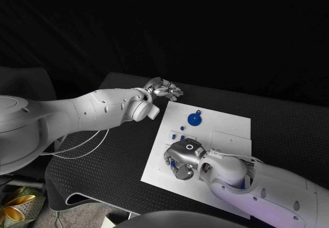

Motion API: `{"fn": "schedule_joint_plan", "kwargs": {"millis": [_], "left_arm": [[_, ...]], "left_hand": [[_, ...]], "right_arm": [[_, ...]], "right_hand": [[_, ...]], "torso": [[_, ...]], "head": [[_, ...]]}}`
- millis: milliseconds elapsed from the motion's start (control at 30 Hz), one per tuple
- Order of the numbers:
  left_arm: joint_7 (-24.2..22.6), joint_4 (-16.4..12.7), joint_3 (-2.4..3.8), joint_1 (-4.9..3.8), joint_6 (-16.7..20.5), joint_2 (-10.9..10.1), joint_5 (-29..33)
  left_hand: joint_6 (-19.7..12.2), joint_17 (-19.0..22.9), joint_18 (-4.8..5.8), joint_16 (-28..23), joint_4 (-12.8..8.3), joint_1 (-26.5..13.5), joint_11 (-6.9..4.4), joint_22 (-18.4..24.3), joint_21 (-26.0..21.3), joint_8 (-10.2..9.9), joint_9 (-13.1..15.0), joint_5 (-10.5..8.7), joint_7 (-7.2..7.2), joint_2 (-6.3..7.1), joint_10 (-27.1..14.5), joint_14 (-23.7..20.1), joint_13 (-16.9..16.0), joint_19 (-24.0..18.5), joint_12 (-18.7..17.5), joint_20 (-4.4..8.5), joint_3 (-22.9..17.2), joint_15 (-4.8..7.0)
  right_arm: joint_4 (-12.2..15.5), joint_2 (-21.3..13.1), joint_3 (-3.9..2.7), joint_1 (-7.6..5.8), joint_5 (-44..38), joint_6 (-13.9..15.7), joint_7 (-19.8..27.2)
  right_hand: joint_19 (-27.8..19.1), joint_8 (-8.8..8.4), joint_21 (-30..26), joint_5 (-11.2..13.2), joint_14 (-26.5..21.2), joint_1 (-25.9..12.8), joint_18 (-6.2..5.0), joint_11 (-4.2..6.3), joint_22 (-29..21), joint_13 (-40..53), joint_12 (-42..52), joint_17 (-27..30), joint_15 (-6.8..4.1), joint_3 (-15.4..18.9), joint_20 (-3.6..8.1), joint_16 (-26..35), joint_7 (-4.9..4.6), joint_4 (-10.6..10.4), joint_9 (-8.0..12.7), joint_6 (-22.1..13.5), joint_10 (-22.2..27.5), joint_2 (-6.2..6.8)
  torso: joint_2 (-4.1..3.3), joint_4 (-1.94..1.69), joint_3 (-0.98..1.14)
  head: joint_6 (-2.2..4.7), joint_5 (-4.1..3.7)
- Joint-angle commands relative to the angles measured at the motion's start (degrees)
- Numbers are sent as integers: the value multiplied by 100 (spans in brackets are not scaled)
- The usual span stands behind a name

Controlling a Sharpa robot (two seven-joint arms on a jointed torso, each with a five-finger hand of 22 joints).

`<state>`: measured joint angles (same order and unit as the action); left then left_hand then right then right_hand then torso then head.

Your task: Assemble the parts on the task board

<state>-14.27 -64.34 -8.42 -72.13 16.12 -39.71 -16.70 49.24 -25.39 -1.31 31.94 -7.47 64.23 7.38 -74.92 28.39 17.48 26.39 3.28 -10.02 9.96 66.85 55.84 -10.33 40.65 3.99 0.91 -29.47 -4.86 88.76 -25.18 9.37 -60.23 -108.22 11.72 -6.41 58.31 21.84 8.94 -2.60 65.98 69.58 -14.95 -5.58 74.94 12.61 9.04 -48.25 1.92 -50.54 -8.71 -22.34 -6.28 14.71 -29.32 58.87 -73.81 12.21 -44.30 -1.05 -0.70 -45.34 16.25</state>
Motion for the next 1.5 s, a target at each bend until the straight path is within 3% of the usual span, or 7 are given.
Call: {"fn": "schedule_joint_plan", "kwargs": {"millis": [33,267,400,500,933,1367,1500], "left_arm": [[-32,-14,5,-7,-59,2,28],[-34,-11,5,-7,-52,-5,28],[-34,-9,4,-7,-49,-10,28],[-34,-8,4,-6,-49,-11,28],[-30,0,3,-6,-47,-35,28],[-36,63,3,-5,-69,-40,28],[-60,87,2,-4,-123,-21,28]], "left_hand": [[-40,-9,-80,-21,23,10,9,-19,-28,-25,-7,-1,0,-20,14,21,9,37,11,-16,2,-11],[-60,-19,-80,-32,24,14,10,-23,-34,-35,-12,-1,-7,-14,10,21,14,38,9,-17,2,-12],[-73,-26,-80,-38,24,16,11,-25,-39,-41,-16,-1,-12,-13,9,21,16,38,9,-17,1,-13],[-75,-27,-80,-40,25,17,11,-26,-40,-42,-16,-1,-13,-12,9,21,17,38,9,-17,1,-13],[-82,-36,-80,-48,25,21,11,-29,-45,-44,-19,-1,-16,-9,9,22,20,39,10,-18,0,-14],[-80,-44,-80,-55,22,28,11,-33,-49,-42,-18,-1,-16,-3,9,22,22,38,10,-18,0,-14],[-78,-47,-80,-58,21,31,11,-34,-51,-40,-18,-1,-15,-1,9,22,23,38,11,-19,0,-14]], "right_arm": [[-50,-28,43,42,53,-129,-14],[-53,-60,42,40,141,-3,4],[-42,-89,42,35,142,64,-6],[-24,-107,42,33,141,90,-18],[239,-322,15,-6,273,590,0],[481,-676,-204,-135,1840,978,446],[541,-850,-368,-190,2357,717,616]], "right_hand": [[-101,-71,-37,-45,-85,-93,35,157,112,-48,-70,19,39,12,-14,68,-19,-16,19,-87,-94,182],[-293,-232,-63,-94,-215,-510,52,53,138,-66,-210,31,101,543,-55,181,-113,3,57,-274,129,445],[-411,-370,-57,-35,-297,-767,55,-45,137,-101,-340,-7,132,1238,-72,218,-201,84,101,-479,362,451],[-414,-428,-42,-35,-296,-800,44,-91,133,-129,-397,-30,125,1423,-78,216,-239,94,128,-565,465,457],[-271,-505,53,-45,-147,-744,-5,-152,133,-192,-458,-112,61,1588,-71,144,-289,47,190,-665,596,475],[316,-544,483,-70,430,-709,-5,-127,145,-258,-462,-458,-125,1660,176,-202,-321,-45,262,-687,644,478],[460,-570,639,-170,586,-714,-5,-122,144,-290,-478,-575,-136,1725,252,-276,-348,-66,287,-738,699,447]], "torso": [[-1,3,3],[0,-2,3],[1,3,3],[-1,3,5],[-1,5,5],[2,8,5],[3,10,4]], "head": [[6,-2],[10,-11],[13,-10],[12,-12],[41,-44],[105,-98],[133,-120]]}}
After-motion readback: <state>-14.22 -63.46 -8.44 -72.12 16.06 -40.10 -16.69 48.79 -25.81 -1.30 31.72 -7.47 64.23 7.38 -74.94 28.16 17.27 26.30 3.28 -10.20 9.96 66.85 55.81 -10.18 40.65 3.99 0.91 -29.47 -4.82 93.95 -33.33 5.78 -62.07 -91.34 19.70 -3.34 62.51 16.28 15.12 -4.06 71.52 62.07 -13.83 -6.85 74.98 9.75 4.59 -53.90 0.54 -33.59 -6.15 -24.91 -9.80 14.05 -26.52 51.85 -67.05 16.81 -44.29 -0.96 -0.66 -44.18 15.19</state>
